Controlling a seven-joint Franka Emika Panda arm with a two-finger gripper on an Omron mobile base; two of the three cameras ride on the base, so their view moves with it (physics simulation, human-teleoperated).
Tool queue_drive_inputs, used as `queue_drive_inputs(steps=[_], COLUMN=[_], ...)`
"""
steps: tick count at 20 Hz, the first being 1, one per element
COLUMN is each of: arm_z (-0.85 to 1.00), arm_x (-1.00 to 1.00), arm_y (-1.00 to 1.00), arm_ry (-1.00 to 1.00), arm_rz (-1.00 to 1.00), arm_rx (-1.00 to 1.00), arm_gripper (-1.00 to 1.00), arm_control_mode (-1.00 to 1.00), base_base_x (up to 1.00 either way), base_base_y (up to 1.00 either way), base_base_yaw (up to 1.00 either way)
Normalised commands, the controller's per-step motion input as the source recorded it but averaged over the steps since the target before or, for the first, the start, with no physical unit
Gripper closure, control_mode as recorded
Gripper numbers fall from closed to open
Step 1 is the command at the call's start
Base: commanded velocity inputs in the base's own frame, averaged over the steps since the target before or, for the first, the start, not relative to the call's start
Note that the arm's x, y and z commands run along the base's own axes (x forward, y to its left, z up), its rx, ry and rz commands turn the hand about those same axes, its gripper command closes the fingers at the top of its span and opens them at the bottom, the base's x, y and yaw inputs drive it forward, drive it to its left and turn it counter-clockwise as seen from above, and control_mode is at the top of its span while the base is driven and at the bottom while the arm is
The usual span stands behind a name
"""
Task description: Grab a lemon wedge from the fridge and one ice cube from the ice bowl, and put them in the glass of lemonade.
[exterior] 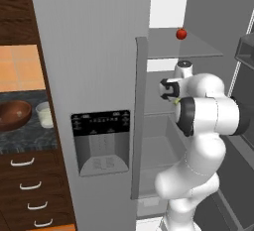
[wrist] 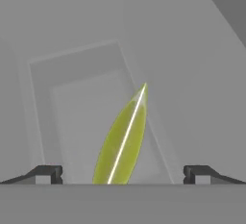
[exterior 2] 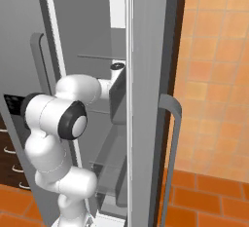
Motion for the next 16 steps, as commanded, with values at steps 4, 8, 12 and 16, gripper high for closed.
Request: queue_drive_inputs(steps=[4,8,12,16], arm_z=[-0.26,-0.24,-0.26,-0.31], arm_x=[0.13,0.13,0.03,0.01], arm_y=[0.00,0.00,0.00,0.00], arm_ry=[0.00,0.00,0.00,0.00], arm_rz=[0.00,0.00,0.00,0.00], arm_rx=[0.00,0.00,0.00,0.00], arm_gripper=[-1.00,-1.00,1.00,1.00], arm_control_mode=[-1.00,-1.00,-1.00,-1.00], base_base_x=[0.00,0.00,0.00,0.00], base_base_y=[0.00,0.00,0.00,0.00], base_base_yaw=[0.00,0.00,0.00,0.00])
